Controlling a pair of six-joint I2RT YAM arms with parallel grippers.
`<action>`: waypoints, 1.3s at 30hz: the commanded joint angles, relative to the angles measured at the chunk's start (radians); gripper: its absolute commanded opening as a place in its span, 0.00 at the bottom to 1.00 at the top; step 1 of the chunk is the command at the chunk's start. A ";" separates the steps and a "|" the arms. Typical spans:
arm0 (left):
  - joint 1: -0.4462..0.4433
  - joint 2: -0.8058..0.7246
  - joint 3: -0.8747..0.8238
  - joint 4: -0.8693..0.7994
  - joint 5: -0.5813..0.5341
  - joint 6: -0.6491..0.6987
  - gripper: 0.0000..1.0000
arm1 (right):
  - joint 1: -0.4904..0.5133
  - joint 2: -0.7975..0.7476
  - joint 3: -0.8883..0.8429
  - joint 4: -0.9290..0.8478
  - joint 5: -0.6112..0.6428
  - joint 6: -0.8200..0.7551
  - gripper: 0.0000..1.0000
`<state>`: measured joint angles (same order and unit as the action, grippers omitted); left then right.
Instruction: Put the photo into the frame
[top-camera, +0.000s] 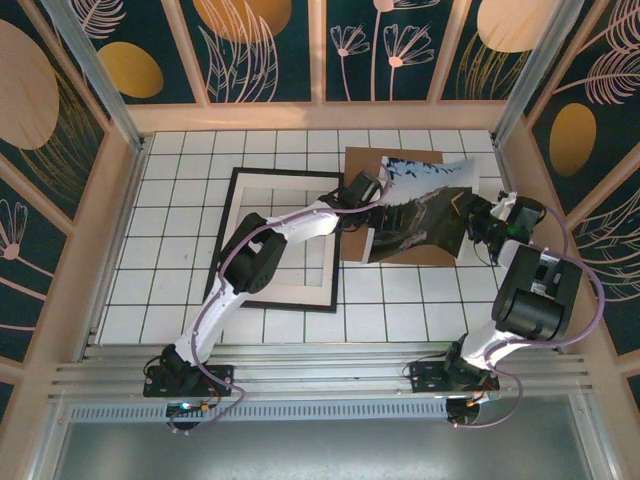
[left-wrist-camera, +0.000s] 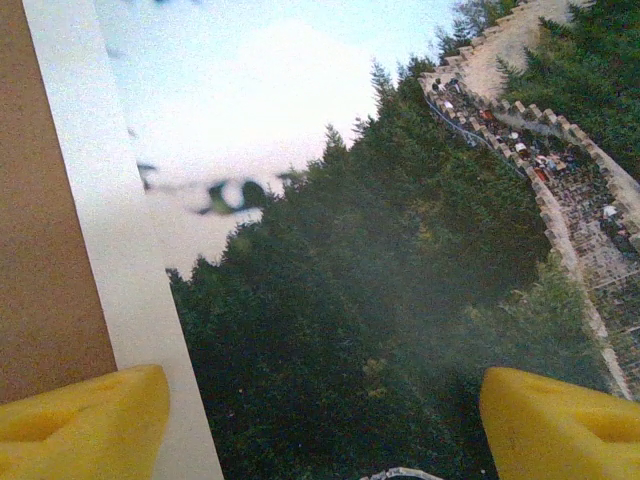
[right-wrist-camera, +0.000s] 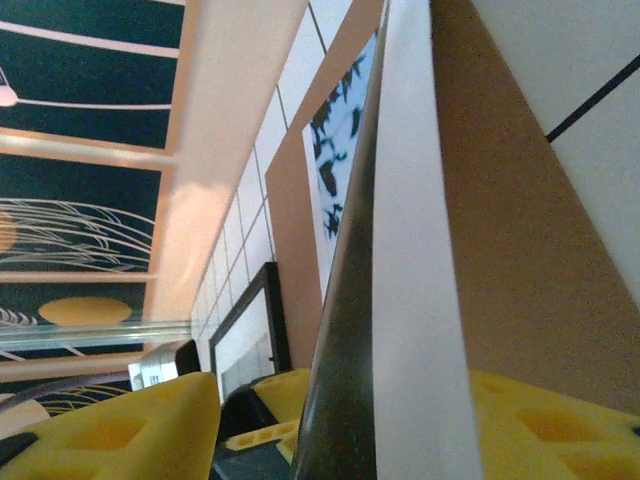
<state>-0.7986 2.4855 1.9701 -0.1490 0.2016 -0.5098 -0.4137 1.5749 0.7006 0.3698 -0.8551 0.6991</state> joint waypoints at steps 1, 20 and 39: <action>0.001 -0.028 -0.025 -0.031 0.010 -0.015 0.81 | -0.018 -0.032 0.033 -0.073 -0.015 -0.067 0.55; 0.004 -0.075 -0.027 -0.040 -0.070 0.038 0.82 | -0.006 -0.074 0.062 -0.136 -0.026 -0.074 0.10; -0.109 -0.633 -0.679 0.511 -0.152 0.373 0.84 | 0.196 -0.116 0.153 -0.173 0.219 0.085 0.00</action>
<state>-0.8471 1.8999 1.3705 0.1886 0.0574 -0.2913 -0.2390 1.4815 0.8104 0.1925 -0.6956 0.7174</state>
